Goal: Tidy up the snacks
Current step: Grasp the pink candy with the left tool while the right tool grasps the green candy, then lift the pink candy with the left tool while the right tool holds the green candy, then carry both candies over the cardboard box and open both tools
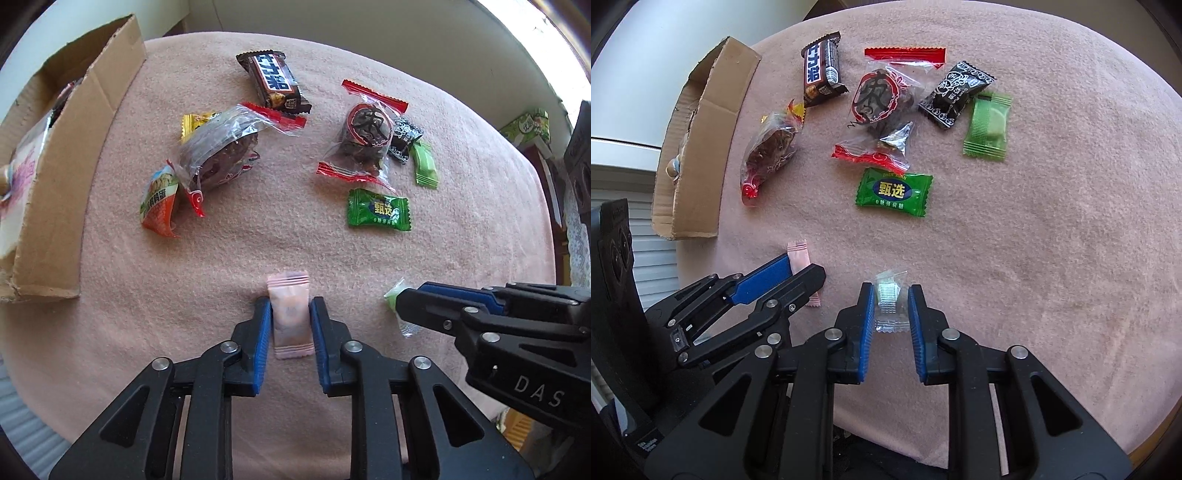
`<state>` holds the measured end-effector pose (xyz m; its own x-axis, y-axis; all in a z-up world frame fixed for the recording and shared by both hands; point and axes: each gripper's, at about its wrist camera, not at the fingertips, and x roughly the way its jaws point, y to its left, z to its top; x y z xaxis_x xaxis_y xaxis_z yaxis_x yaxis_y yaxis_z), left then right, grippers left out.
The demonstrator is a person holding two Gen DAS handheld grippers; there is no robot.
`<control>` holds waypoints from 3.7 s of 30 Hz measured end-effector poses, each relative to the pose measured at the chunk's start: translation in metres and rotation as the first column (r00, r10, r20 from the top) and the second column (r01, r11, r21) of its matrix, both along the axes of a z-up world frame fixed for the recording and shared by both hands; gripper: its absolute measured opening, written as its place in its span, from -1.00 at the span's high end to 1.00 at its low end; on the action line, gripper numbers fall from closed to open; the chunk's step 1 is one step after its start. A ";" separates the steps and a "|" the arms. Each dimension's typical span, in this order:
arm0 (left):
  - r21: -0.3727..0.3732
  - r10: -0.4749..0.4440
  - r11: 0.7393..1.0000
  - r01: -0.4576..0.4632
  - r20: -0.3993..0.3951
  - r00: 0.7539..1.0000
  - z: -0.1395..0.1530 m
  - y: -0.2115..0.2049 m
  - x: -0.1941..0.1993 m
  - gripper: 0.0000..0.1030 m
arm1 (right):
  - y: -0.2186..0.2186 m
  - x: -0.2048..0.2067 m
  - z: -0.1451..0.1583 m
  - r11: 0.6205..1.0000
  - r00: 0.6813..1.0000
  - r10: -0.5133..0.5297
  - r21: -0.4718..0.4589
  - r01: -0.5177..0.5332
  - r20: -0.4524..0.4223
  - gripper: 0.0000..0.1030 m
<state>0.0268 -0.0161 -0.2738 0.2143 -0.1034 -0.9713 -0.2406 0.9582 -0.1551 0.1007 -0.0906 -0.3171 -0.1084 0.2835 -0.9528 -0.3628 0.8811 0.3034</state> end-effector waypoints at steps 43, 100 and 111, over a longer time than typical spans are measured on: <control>-0.135 0.175 0.978 -0.157 0.140 0.975 0.054 0.101 -0.046 0.67 | 0.026 -0.007 0.015 0.964 0.967 0.242 -0.134 -0.230 0.080 0.32; 0.026 0.262 0.961 -0.274 0.223 0.939 0.090 0.238 -0.043 0.66 | 0.279 0.032 0.107 0.869 0.802 0.466 -0.020 -0.495 0.374 0.55; 0.047 0.260 0.960 -0.277 0.228 0.939 0.088 0.246 -0.043 0.08 | 0.281 0.039 0.112 0.881 0.805 0.427 0.011 -0.473 0.413 -0.38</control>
<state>-0.0162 0.2297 -0.1860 0.4300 0.0603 -0.9008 -0.4591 0.8737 -0.1607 0.1399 0.1905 -0.2048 0.1212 0.3977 -0.9095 -0.8175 0.5598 0.1358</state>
